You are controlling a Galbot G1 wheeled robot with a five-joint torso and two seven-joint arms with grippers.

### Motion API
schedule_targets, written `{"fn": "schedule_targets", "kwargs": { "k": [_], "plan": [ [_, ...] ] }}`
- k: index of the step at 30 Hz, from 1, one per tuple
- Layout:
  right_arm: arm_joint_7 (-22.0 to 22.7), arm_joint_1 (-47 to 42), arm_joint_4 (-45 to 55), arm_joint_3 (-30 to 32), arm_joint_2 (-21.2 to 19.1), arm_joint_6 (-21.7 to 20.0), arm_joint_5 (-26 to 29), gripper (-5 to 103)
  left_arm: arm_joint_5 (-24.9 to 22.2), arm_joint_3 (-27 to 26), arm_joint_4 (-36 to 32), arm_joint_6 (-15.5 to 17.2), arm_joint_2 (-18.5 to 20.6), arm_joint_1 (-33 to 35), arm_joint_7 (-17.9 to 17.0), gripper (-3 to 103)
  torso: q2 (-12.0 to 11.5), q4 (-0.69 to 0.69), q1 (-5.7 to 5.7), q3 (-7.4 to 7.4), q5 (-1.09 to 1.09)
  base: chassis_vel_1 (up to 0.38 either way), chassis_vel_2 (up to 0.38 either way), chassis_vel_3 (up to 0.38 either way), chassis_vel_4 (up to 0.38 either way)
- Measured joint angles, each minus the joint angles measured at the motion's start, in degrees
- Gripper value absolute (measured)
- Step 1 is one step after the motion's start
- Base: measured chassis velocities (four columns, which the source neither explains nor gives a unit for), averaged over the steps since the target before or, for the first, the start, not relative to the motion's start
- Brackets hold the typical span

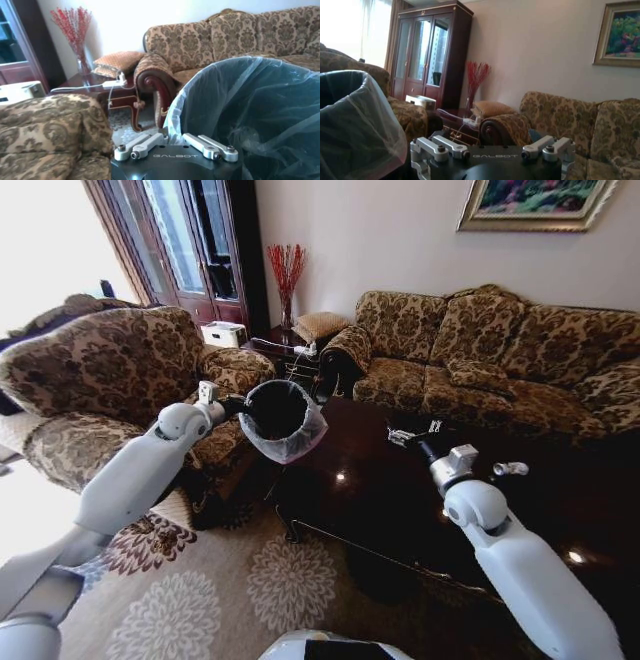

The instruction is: Move to the front of the table and place the trash on the table into the trash bin.

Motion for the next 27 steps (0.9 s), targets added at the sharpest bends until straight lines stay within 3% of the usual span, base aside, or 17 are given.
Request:
{"fn": "schedule_targets", "kwargs": {
  "k": [16, 18, 21, 27],
  "plan": [
    [-0.79, 0.74, -2.07, -2.32, 0.7, 1.1, -0.82, 100, -0.53, -2.09, -1.07, 0.23, 0.68, 2.92, -0.27, 1, 0.0, -0.08, 0.02, 0.01, 0.0, -0.244, -0.25, 0.121, 0.106],
    [-2.5, 0.69, -5.82, -2.79, 1.23, 0.9, -1.18, 100, -0.91, -2.98, -1.75, 0.23, 0.89, 3.93, -0.54, 1, 0.0, -0.1, 0.02, 0.01, 0.08, -0.138, -0.122, 0.019, 0.027],
    [-3.86, 0.86, -10.22, -3.35, 1.89, 0.62, -1.07, 100, -1.03, -3.76, -2.26, 0.23, 1.13, 4.73, -0.58, 1, 0.0, -0.09, -0.01, 0.0, 0.04, -0.066, -0.076, 0.009, 0.015],
    [-5.63, 4.87, -21.74, -6.55, 4.35, 1.49, -1.03, 100, -1.14, -5.89, -3.27, 0.23, 1.63, 6.53, -0.74, 1, 0.0, 0.06, -0.01, 0.01, -0.02, 0.031, 0.025, -0.003, -0.002]
  ]
}}
